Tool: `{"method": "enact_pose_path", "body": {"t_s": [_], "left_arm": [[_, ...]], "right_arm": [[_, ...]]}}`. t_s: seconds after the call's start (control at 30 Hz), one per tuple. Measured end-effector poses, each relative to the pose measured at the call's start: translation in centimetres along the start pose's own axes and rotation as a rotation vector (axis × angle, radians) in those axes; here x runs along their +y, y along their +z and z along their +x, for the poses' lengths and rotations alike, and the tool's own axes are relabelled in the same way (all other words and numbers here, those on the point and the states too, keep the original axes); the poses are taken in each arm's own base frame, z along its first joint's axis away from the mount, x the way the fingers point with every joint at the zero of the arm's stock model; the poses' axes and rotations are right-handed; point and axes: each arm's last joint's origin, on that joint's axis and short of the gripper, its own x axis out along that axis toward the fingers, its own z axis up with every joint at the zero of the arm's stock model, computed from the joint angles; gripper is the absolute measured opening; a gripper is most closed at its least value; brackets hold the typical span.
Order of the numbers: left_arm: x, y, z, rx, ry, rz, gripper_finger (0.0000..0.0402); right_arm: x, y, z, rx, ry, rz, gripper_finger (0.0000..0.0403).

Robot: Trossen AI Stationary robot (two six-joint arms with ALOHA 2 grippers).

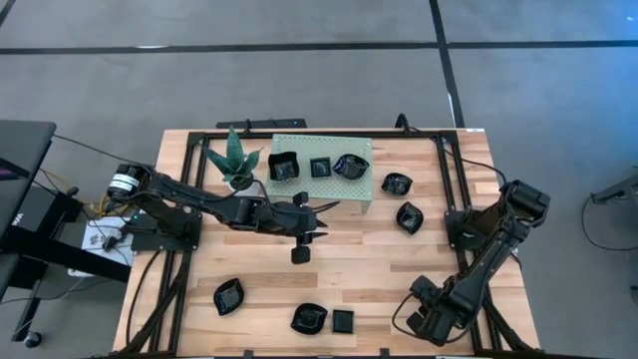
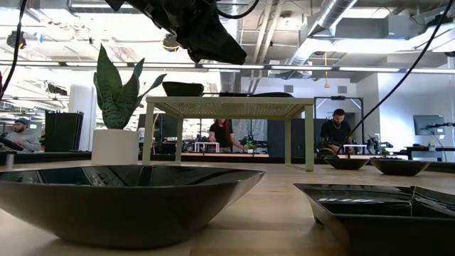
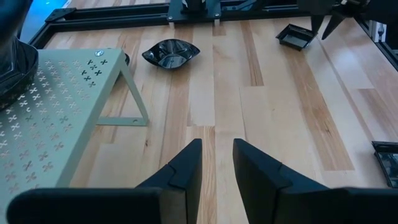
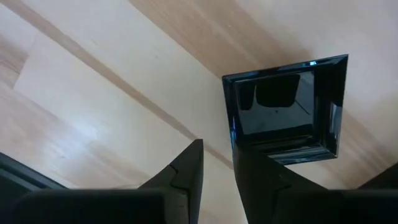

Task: Pick & Place Mini shaped plates
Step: Stack the square plate on top of the other square plate on the shelf

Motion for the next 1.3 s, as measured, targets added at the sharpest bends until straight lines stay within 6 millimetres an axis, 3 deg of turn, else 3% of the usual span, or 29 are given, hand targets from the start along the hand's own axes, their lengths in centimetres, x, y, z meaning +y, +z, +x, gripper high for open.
{"method": "enact_pose_path", "body": {"t_s": [0.27,0.67,0.87,1.07,1.3], "left_arm": [[0.0,0.0,0.0,0.0,-0.001,0.0,0.0092],[0.0,0.0,0.0,-0.001,0.0,0.0,0.0092],[0.0,0.0,0.0,-0.005,0.0,-0.001,0.0092],[0.0,0.2,-0.2,-0.012,0.0,-0.002,0.0092],[0.4,1.5,-2.0,-0.075,0.0,-0.037,0.0092]], "right_arm": [[-0.1,0.1,0.1,-0.005,-0.006,0.003,0.0082],[-1.3,0.5,2.0,-0.006,-0.02,0.001,0.0081],[-1.6,0.6,2.2,-0.007,-0.03,-0.049,0.0053],[-1.5,0.9,2.0,0.004,-0.032,-0.096,0.0006],[0.3,1.9,-0.2,0.004,-0.022,-0.183,0.0014]]}}
